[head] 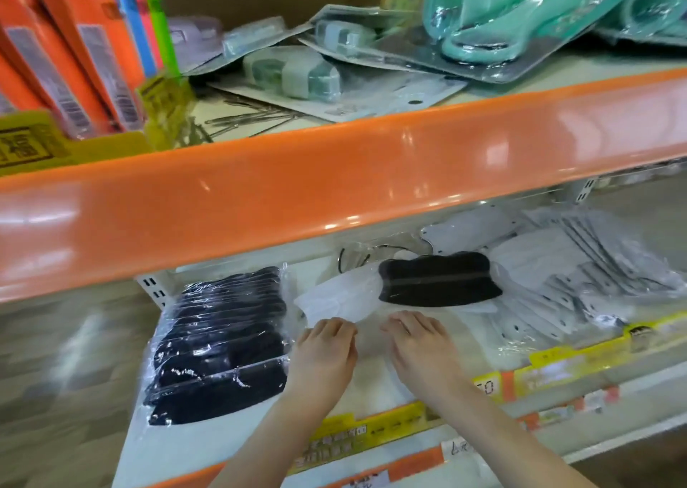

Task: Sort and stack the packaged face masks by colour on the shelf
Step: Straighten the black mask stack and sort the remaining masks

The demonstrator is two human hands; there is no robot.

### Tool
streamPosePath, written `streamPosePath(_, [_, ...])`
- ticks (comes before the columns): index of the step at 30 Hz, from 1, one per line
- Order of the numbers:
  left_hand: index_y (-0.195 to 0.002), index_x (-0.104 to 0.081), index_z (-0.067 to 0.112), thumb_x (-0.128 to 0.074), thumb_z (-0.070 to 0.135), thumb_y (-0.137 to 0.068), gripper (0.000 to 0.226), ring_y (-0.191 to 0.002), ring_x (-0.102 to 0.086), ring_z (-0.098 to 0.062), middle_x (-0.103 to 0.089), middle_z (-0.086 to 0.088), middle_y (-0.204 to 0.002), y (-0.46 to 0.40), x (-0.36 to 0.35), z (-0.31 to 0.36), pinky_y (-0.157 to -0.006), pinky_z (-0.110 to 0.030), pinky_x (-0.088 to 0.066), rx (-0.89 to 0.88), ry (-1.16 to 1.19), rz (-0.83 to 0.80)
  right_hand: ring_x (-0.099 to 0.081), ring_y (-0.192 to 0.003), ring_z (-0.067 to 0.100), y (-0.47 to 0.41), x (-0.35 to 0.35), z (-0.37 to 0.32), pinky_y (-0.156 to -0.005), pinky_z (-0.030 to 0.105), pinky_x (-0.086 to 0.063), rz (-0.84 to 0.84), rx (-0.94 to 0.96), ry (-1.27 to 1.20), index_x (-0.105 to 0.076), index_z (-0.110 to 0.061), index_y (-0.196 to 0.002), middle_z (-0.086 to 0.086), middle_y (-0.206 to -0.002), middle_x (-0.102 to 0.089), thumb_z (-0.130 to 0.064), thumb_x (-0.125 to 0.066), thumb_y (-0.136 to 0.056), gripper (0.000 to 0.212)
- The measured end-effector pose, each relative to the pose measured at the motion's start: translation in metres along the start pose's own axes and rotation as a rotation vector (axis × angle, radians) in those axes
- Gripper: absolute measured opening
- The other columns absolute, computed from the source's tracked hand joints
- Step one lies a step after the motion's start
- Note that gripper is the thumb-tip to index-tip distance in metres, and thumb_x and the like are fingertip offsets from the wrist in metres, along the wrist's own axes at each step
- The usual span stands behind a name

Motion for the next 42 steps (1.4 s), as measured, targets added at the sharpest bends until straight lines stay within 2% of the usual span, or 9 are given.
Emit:
streamPosePath(4, [-0.078,-0.068,0.024,-0.039,0.027,-0.073,0.030,-0.073,-0.065,-0.012,-0.066,0.011,-0.080,-0.024,-0.016,0.032,-0.059,-0.022,-0.049,-0.039,-0.023,-0.040,-0.066,-0.083,0.023,0.001,0.005,0.043,-0.071,0.034,-0.053,0.031,-0.064,0.009,-0.071,-0.014,-0.089,0.002,-0.095,-0.066,-0.009,-0.080,-0.053,0.037])
streamPosePath(7, [-0.084,-0.068,0.021,-0.062,0.019,-0.070,0.015,-0.079,-0.066,-0.015,-0.067,0.007,-0.086,-0.041,-0.027,0.055,-0.061,-0.024,-0.051,-0.066,-0.026,-0.046,-0.066,-0.085,0.023,0.002,0.015,0.071,-0.072,0.034,-0.052,0.089,-0.072,0.015,-0.071,-0.015,-0.091,0.003,-0.096,-0.066,-0.011,-0.069,-0.063,0.029])
streamPosePath(12, [-0.096,-0.069,0.017,-0.087,0.019,-0.051,0.048,-0.095,-0.067,-0.022,-0.068,-0.002,-0.101,-0.063,-0.045,0.081,-0.070,-0.031,-0.055,0.002,-0.061,-0.155,-0.066,-0.095,0.031,0.003,0.020,0.108,-0.074,0.041,-0.055,0.075,-0.136,0.037,-0.071,-0.008,-0.097,0.012,-0.106,-0.065,-0.007,-0.079,-0.060,0.038])
streamPosePath(18, [-0.143,-0.037,0.010,-0.046,0.018,-0.096,0.049,-0.142,-0.025,-0.029,-0.033,-0.013,-0.152,-0.069,-0.067,0.091,-0.113,-0.041,-0.023,0.077,-0.064,-0.221,-0.062,-0.105,0.038,0.011,0.000,0.133,-0.085,0.048,-0.052,-0.032,-0.230,0.072,-0.066,-0.001,-0.108,0.021,-0.114,-0.063,-0.016,-0.084,-0.060,0.052])
streamPosePath(23, [-0.140,-0.039,0.017,-0.044,0.024,-0.098,0.044,-0.138,-0.030,-0.024,-0.038,-0.005,-0.147,-0.066,-0.075,0.088,-0.109,-0.036,-0.026,0.067,-0.116,-0.216,-0.065,-0.085,0.031,0.011,0.008,0.130,-0.072,0.042,-0.056,0.004,-0.222,0.109,-0.068,-0.004,-0.095,0.014,-0.091,-0.065,-0.019,-0.081,-0.063,0.038])
streamPosePath(26, [-0.111,-0.064,0.018,-0.073,0.023,-0.079,0.033,-0.105,-0.061,-0.024,-0.065,-0.001,-0.111,-0.068,-0.068,0.087,-0.081,-0.037,-0.049,0.037,-0.083,-0.135,-0.061,-0.079,0.029,0.014,0.012,0.129,-0.067,0.041,-0.054,0.039,-0.226,0.124,-0.067,-0.007,-0.090,0.011,-0.087,-0.062,-0.022,-0.077,-0.067,0.030])
streamPosePath(29, [-0.087,-0.070,0.023,-0.088,0.025,-0.056,0.036,-0.078,-0.066,-0.019,-0.066,0.007,-0.084,-0.066,-0.067,0.084,-0.058,-0.030,-0.051,0.028,-0.104,-0.096,-0.057,-0.076,0.028,0.015,0.012,0.128,-0.066,0.040,-0.050,0.049,-0.211,0.136,-0.066,-0.010,-0.088,0.008,-0.084,-0.058,-0.024,-0.077,-0.068,0.027])
streamPosePath(37, [-0.101,-0.068,0.025,-0.077,0.025,-0.075,0.027,-0.088,-0.059,-0.021,-0.061,0.004,-0.093,-0.062,-0.059,0.084,-0.071,-0.031,-0.046,0.033,-0.077,-0.061,-0.054,-0.068,0.023,0.016,0.017,0.124,-0.064,0.037,-0.046,0.081,-0.157,0.129,-0.063,-0.014,-0.077,0.003,-0.076,-0.054,-0.018,-0.066,-0.081,0.007])
streamPosePath(42, [-0.114,-0.065,0.026,-0.054,0.031,-0.095,0.023,-0.104,-0.053,-0.020,-0.060,0.003,-0.105,-0.070,-0.051,0.085,-0.081,-0.031,-0.039,0.022,0.050,-0.045,-0.054,-0.069,0.023,0.015,0.029,0.121,-0.066,0.036,-0.046,0.117,-0.175,0.071,-0.061,-0.013,-0.078,0.002,-0.077,-0.054,-0.025,-0.039,-0.090,0.028])
Point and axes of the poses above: each hand's wrist, its own y-axis away from the middle knuckle, its own x-axis out of the back of the hand, z = x × y, the point moved 8 cm from there along -y, towards the middle knuckle
